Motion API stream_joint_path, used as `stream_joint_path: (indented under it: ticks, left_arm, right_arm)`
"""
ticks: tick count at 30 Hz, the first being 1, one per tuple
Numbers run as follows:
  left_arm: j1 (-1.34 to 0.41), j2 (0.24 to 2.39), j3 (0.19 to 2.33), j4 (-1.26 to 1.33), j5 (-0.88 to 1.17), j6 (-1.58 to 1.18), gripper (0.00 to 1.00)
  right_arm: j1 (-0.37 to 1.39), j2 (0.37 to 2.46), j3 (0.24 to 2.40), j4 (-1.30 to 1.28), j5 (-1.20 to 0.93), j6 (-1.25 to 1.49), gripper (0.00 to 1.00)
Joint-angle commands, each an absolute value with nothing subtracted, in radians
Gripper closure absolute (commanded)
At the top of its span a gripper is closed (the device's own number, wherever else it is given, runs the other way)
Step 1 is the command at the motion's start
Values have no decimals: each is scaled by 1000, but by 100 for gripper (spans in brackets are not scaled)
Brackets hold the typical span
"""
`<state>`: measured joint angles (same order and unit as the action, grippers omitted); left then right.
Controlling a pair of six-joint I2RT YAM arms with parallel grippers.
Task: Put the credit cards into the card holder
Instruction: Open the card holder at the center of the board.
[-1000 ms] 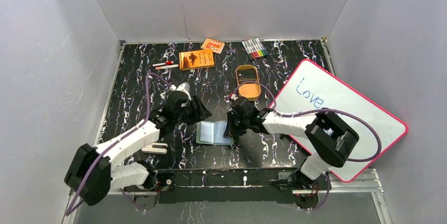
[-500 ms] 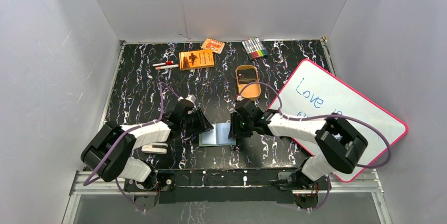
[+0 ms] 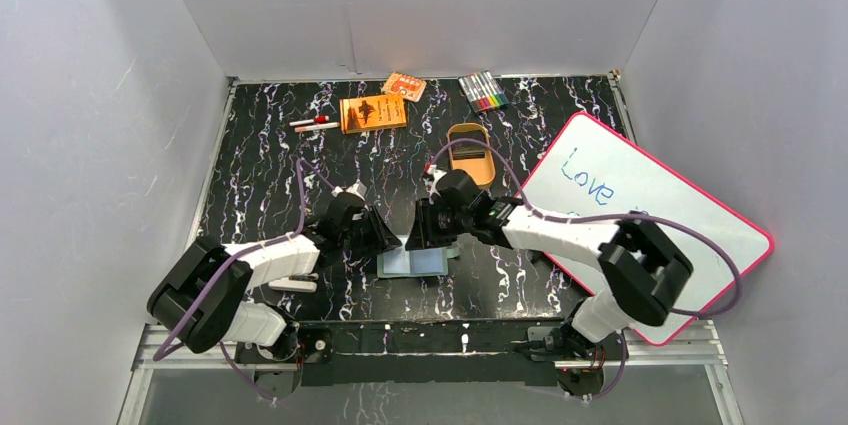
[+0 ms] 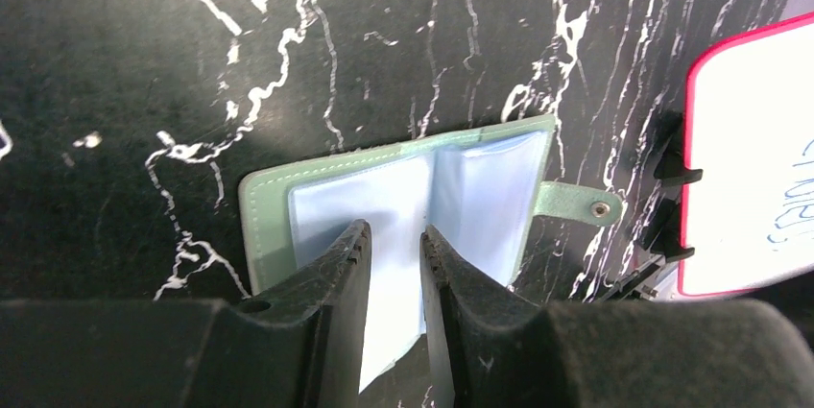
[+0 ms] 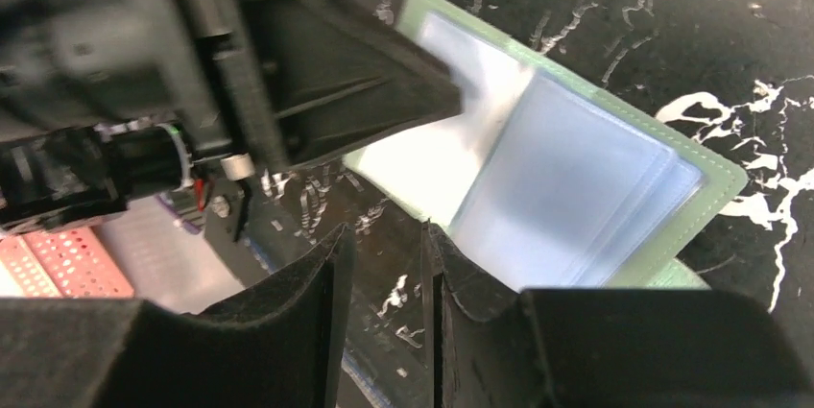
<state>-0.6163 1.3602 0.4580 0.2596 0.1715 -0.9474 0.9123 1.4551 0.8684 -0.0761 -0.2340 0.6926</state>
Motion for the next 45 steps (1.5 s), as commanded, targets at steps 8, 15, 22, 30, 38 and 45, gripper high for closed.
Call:
stream_joint_path:
  ticks: [8,15,22,30,38,45]
  left_arm:
    - [-611,1321,416,258,142,-959,76]
    - [-611,1359,392,283,155,-974,77]
    - [-611,1330,393,251,133,-966,77]
    - [-611,1303,379,230,117,-972,77]
    - [-611,1206,432,156,115,-956,57]
    - [-611,1131,486,89,104,-941,41]
  right_arm:
    - [895,1597,747,51,-120,788,63]
    - [893,1613,659,37,-55,833,64]
    - [891,1521,649,-50,17,825,56]
    - [869,1447,645,-117,31,808,54]
    - [868,1311,863,-288,115,698,50]
    - [793,1283,1033,-275,223,634,37]
